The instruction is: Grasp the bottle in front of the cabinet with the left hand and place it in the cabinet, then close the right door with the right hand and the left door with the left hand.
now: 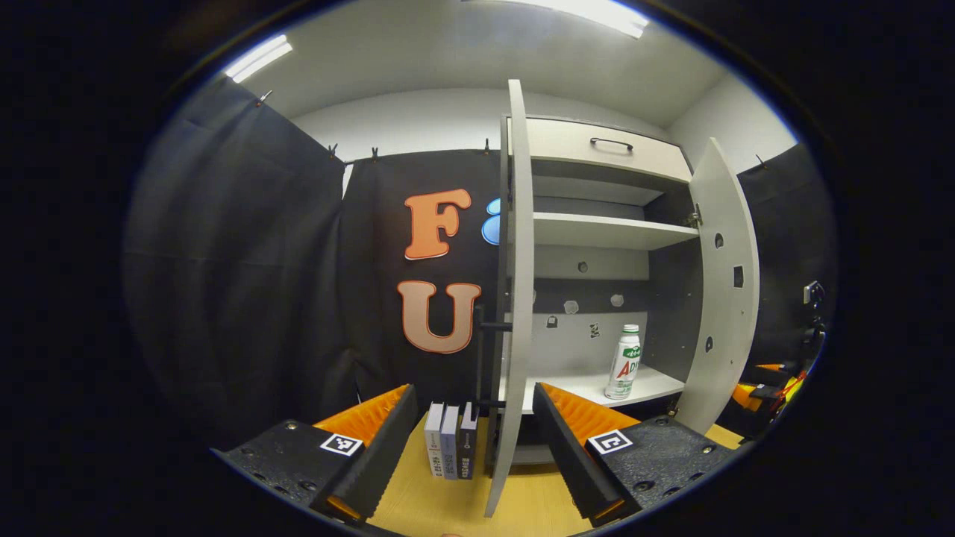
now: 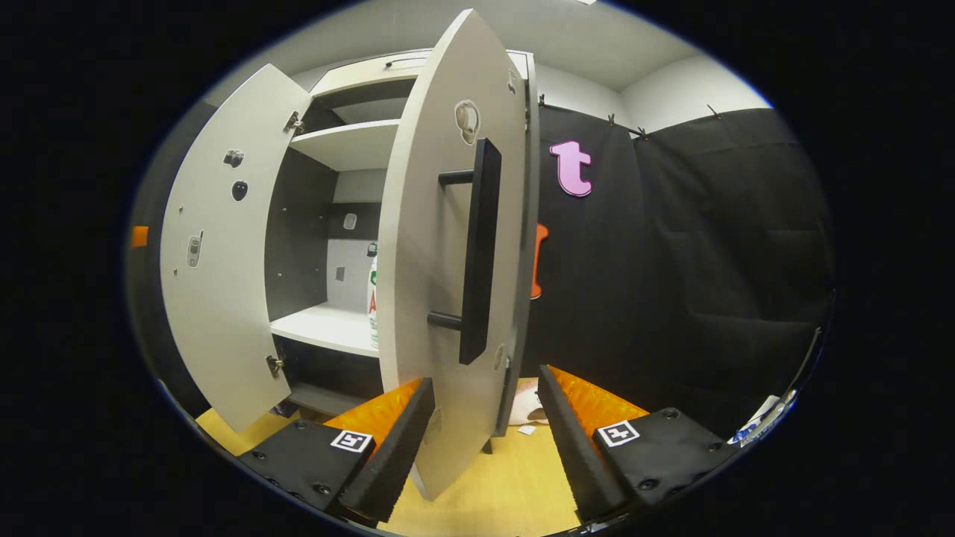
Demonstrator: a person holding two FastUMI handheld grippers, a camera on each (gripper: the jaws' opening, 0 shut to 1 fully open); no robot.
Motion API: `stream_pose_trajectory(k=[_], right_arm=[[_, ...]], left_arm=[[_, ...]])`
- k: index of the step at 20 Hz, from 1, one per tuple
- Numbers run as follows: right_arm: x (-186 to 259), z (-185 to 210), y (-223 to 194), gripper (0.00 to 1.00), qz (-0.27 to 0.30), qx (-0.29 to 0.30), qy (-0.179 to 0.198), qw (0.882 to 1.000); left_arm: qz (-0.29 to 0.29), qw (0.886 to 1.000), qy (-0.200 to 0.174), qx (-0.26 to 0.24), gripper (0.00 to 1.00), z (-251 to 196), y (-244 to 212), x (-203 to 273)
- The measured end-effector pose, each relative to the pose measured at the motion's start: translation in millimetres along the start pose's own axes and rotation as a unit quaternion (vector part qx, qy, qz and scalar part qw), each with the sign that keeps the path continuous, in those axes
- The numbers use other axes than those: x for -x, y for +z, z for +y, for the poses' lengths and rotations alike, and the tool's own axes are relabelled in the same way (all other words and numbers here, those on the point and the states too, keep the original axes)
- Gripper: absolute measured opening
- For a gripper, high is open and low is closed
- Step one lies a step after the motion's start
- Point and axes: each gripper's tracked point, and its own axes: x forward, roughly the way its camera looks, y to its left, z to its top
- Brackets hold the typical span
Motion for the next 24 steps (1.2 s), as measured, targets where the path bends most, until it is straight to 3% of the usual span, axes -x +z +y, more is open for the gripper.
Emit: stream_pose_trajectory(k=[5, 9, 24], right_arm=[[-1.1, 36.0, 14.3, 0.95, -0.010, -0.013, 0.017, 1.000], [13.9, 34.4, 30.4, 0.95, -0.027, -0.009, 0.017, 0.999], [75.8, -31.6, 72.6, 0.96, -0.045, 0.002, -0.010, 0.999]], left_arm=[[0.011, 1.000, 0.013, -0.012, 0.95, 26.0, -14.3, -1.0], [0.018, 1.000, 0.010, -0.010, 0.93, 31.3, -27.3, -7.7], [0.058, 0.998, 0.009, 0.020, 0.93, 33.0, -88.7, -40.0]])
